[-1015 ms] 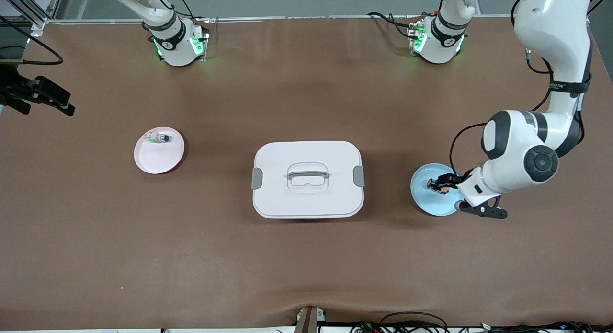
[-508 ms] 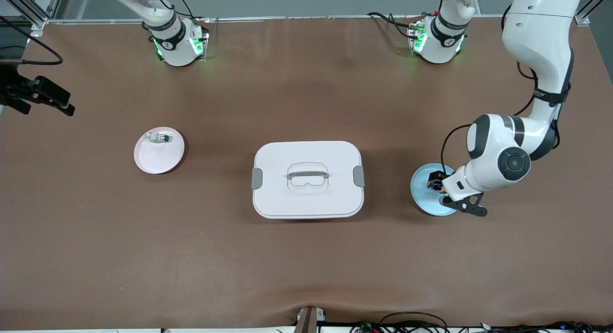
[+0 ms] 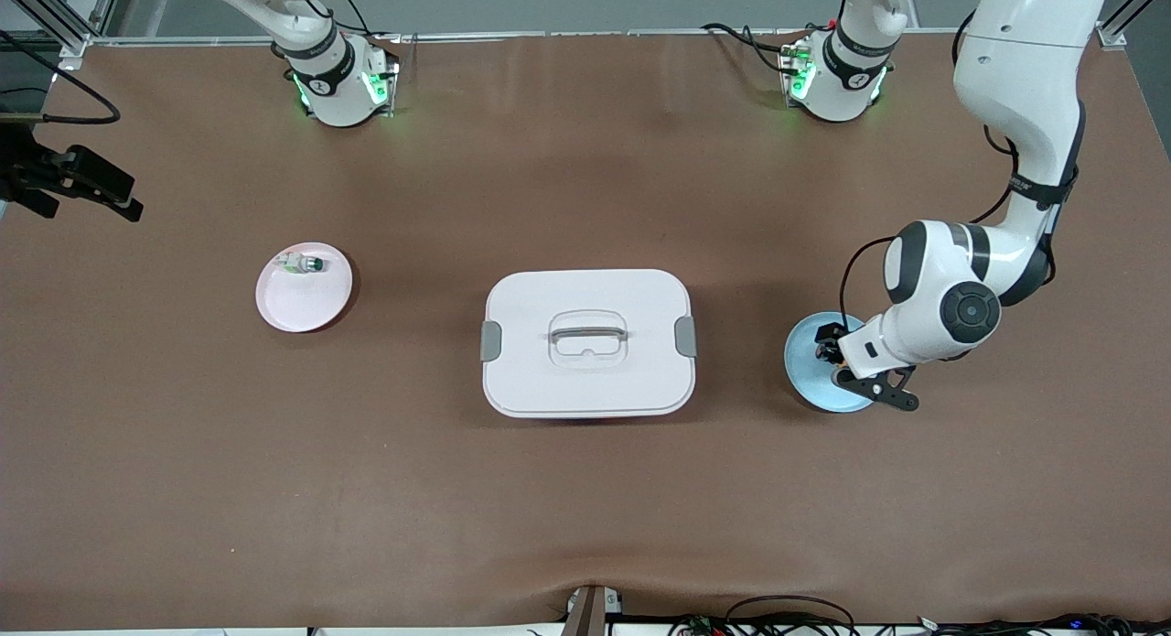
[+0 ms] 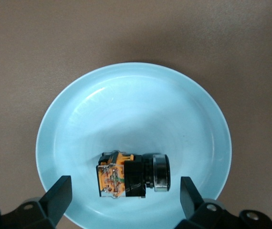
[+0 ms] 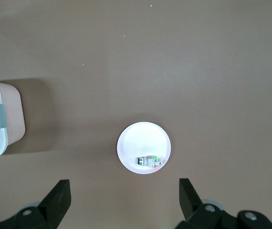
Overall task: Transfer orange switch to right arm and place
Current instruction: 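Lower the left gripper and close it on the orange switch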
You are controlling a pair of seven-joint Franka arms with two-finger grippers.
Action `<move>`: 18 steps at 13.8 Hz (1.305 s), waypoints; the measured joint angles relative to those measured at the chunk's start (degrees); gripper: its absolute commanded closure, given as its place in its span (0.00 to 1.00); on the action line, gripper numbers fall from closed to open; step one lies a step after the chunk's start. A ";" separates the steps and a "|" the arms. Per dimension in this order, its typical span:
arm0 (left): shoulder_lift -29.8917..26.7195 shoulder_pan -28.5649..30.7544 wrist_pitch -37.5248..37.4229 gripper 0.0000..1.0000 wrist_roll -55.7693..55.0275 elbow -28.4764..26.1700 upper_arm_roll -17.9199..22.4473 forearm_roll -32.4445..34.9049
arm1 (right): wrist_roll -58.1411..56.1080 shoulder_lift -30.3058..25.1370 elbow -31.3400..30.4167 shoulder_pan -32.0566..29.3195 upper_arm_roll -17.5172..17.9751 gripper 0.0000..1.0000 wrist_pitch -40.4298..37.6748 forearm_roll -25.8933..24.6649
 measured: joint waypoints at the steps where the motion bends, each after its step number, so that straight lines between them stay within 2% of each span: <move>1: 0.52 -0.03 0.62 0.00 0.00 -0.01 0.00 0.00 | 0.00 0.00 0.00 0.00 -0.01 0.00 0.00 0.00; 18: 3.34 -0.03 3.90 0.00 -1.07 -0.02 -0.18 0.00 | 0.01 0.00 -0.02 -0.04 -0.23 0.00 -0.03 0.00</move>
